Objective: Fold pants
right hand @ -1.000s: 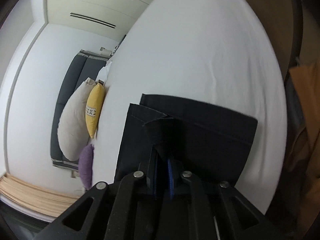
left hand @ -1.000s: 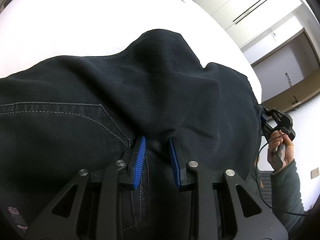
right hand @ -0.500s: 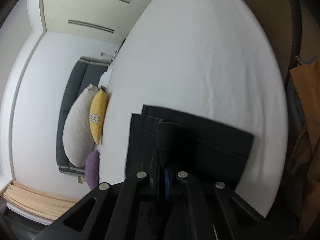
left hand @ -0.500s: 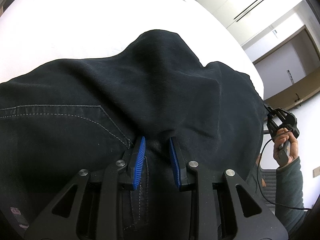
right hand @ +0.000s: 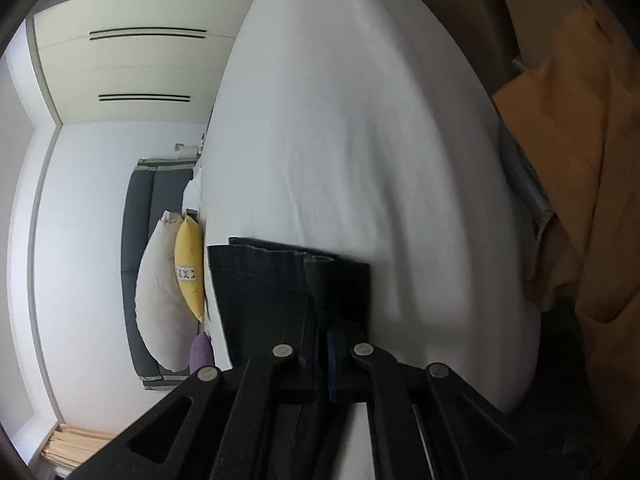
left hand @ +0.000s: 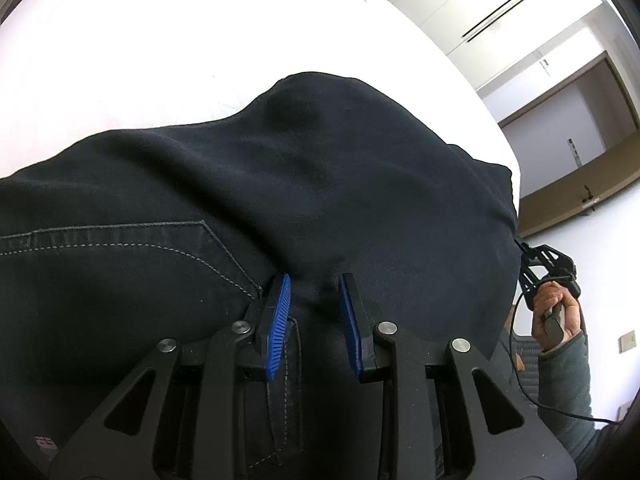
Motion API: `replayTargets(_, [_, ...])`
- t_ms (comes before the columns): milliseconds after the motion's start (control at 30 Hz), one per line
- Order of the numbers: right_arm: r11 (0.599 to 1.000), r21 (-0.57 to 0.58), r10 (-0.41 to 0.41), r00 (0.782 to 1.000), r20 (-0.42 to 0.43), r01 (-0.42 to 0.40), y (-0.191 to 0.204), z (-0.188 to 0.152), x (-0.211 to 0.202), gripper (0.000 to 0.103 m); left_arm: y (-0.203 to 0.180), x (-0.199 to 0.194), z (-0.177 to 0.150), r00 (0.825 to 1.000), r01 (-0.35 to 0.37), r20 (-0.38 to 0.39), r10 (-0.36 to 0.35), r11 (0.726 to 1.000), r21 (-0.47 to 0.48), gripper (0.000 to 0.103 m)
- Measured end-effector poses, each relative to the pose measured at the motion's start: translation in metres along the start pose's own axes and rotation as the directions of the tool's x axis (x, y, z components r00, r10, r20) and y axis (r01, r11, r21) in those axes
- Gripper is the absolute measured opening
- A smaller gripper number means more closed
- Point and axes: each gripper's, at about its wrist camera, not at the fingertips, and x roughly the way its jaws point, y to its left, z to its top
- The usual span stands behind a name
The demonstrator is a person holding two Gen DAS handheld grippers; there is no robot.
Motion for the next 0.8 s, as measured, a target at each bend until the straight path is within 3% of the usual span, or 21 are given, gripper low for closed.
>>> replayTargets(100, [0.998,-0.043,0.044,0.999,-0.019,-0.044,0.015,0.006,0.002,0.005,-0.004,-0.002,-0.002,1.0,-0.017,0.008,0.017,1.0,0.022,0.024])
replayTargets(200, [0.996,-0.088,-0.021,0.998,-0.058,0.015,0.016,0.016,0.009,0.005,-0.003,0.0,-0.006,1.0,-0.002,0.018,0.002,1.0,0.021,0.024])
replayTargets(267, [0.997,-0.08,-0.015,0.998,-0.053,0.011,0.013,0.019,0.003,0.008,-0.002,-0.001,-0.008,1.0,0.01,0.025,-0.011,1.0,0.021,0.024])
replayTargets(333, [0.991,-0.096,-0.085,0.995,0.051,0.09,0.015,0.026,-0.019,0.023,0.0,-0.005,-0.01,0.999,0.019,0.034,-0.02,1.0,0.018,0.024])
replayTargets(367, [0.987,-0.086,-0.129,0.987,0.097,0.137,0.015,0.03,-0.029,0.04,0.001,-0.007,-0.012,0.999,0.029,0.039,-0.029,0.999,0.016,0.024])
replayTargets(400, [0.982,-0.067,-0.164,0.974,0.155,0.176,0.017,0.036,-0.044,0.043,0.003,-0.008,-0.013,0.998,0.037,0.046,-0.037,0.999,0.013,0.024])
replayTargets(467, [0.98,-0.118,-0.135,0.975,0.177,0.157,0.033,0.038,-0.055,0.043,0.006,-0.009,-0.015,0.997,0.052,0.063,-0.053,0.999,0.005,0.024])
replayTargets(567, [0.927,-0.365,-0.079,0.996,0.033,0.086,0.096,0.005,-0.034,0.043,0.008,-0.01,-0.02,0.995,0.058,0.086,-0.058,0.998,0.001,0.024])
replayTargets(600, [0.894,-0.449,-0.054,0.992,-0.11,-0.001,0.12,-0.022,-0.013,0.043,0.008,-0.012,-0.02,0.995,0.056,0.088,-0.056,0.998,0.0,0.024])
replayTargets(667, [0.849,-0.506,-0.023,0.949,-0.316,-0.148,0.146,-0.069,0.018,0.043,0.009,-0.016,-0.021,0.994,0.053,0.092,-0.054,0.999,0.003,0.024])
replayTargets(700, [0.825,-0.522,-0.026,0.907,-0.42,-0.218,0.156,-0.1,0.038,0.043,0.01,-0.017,-0.023,0.994,0.057,0.095,-0.057,0.998,0.003,0.024])
replayTargets(767, [0.792,-0.563,-0.093,0.866,-0.492,-0.235,0.16,-0.137,0.062,0.043,0.012,-0.019,-0.024,0.993,0.062,0.098,-0.062,0.998,0.001,0.024])
replayTargets(800, [0.807,-0.556,-0.144,0.846,-0.514,-0.2,0.151,-0.148,0.077,0.043,0.013,-0.02,-0.024,0.993,0.062,0.101,-0.062,0.998,0.002,0.024])
